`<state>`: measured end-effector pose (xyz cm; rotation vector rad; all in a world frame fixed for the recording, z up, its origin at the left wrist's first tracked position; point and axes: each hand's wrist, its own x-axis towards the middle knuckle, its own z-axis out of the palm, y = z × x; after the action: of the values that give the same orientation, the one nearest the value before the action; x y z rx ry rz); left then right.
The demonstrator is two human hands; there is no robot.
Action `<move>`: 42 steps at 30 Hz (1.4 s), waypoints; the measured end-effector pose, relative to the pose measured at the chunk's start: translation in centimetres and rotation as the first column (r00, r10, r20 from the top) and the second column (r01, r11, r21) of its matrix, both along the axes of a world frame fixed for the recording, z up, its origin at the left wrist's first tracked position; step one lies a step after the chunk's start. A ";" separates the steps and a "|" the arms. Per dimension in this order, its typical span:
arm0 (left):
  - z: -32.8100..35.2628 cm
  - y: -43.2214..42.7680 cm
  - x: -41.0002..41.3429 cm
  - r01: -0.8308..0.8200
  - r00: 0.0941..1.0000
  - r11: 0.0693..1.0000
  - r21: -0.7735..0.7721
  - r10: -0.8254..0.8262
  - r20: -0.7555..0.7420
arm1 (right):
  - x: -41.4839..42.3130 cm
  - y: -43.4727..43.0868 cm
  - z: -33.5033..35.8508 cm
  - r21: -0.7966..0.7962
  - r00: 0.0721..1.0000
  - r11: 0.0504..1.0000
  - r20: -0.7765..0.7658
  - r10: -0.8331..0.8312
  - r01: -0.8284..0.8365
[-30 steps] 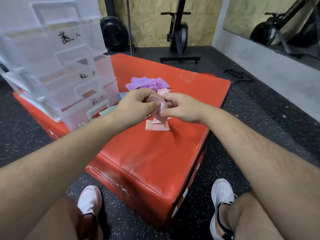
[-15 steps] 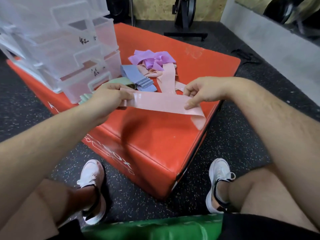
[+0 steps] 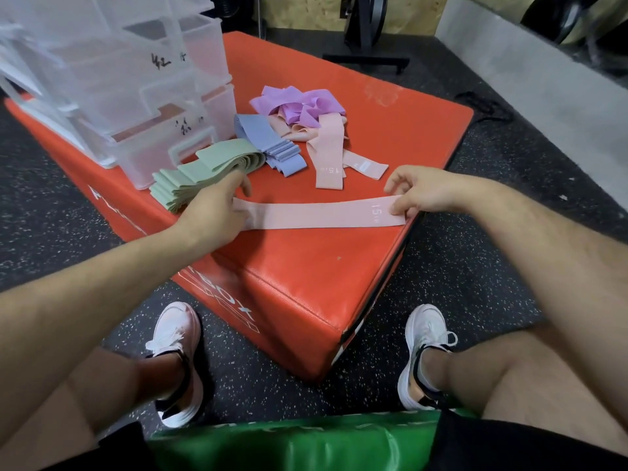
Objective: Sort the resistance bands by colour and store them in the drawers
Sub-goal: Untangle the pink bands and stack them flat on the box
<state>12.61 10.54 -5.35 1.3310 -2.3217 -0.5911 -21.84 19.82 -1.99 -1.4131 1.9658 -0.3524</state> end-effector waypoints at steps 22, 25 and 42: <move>0.4 -1.9 -1.3 0.211 0.942 0.961 -0.176 -0.152 0.299 | 1.6 1.1 0.6 -0.132 0.927 0.987 -0.372 0.038 -0.094; 1.2 -2.5 -2.9 0.275 0.929 0.942 -0.194 -0.208 0.306 | 3.2 -0.7 0.5 -0.198 0.937 0.973 -0.347 0.044 -0.119; 2.7 -3.3 -8.5 0.318 0.916 0.942 -0.108 -0.276 0.291 | 6.9 -6.5 -2.8 -0.364 0.903 0.925 -0.424 -0.062 -0.107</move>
<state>4.07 7.27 -2.65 1.0484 -2.7619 -0.3214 -14.94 13.33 -4.82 -1.8918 2.3191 -0.4612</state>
